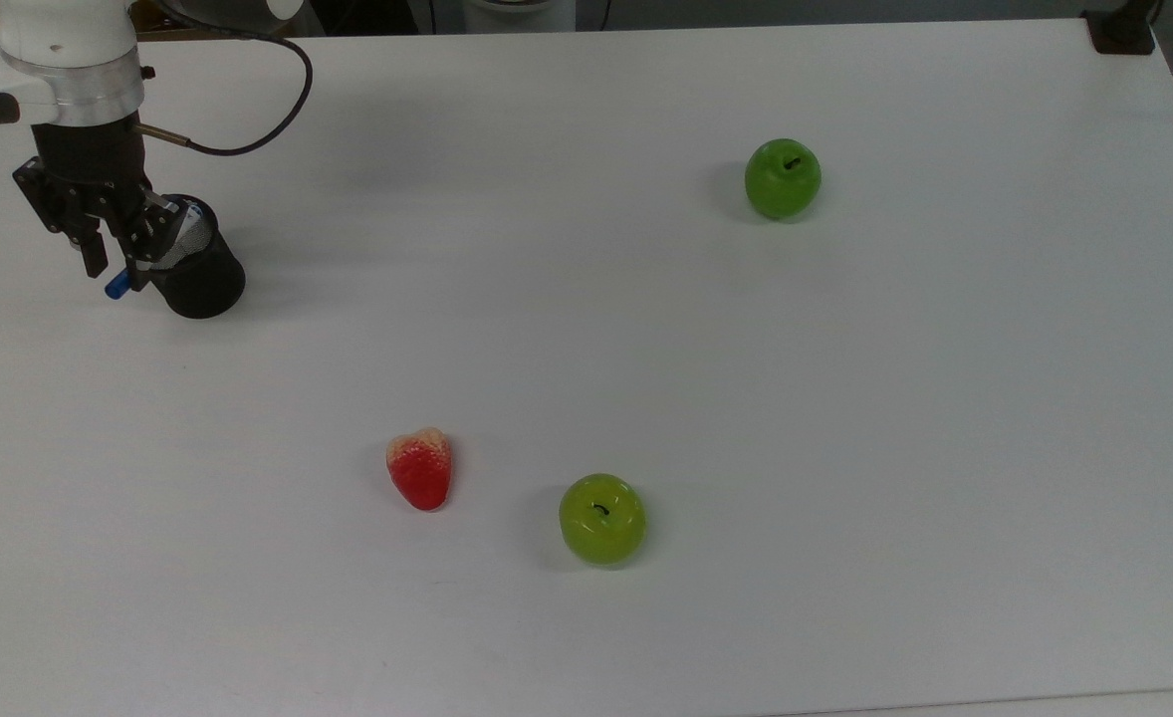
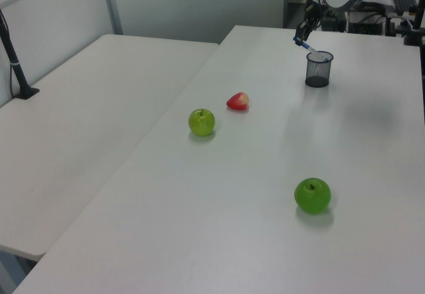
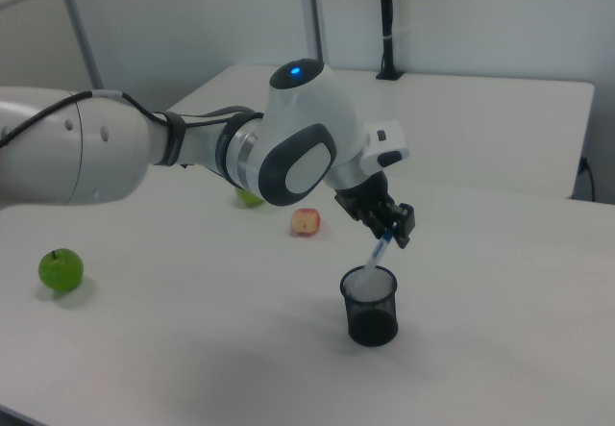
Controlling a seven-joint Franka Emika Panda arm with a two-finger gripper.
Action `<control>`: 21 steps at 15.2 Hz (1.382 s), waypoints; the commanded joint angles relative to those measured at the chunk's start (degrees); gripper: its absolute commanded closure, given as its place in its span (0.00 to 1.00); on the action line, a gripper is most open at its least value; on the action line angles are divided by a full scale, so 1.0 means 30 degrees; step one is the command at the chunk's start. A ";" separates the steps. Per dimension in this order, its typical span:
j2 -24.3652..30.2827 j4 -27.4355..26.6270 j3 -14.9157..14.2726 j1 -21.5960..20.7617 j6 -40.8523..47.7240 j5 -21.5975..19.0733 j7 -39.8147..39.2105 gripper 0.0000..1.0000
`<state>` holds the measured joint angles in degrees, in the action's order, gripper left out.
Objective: Place marker
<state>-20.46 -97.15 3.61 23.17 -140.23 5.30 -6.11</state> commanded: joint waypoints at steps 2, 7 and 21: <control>0.0259 -0.0516 -0.0059 0.0010 -0.0337 -0.0037 -0.0188 0.00; 0.0288 -0.0487 -0.0059 -0.0019 -0.0337 -0.0037 -0.0188 0.00; 0.3389 0.0947 0.0175 -0.4114 0.6415 -0.0037 0.1013 0.00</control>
<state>-15.64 -95.13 4.73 16.03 -132.51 5.30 -4.19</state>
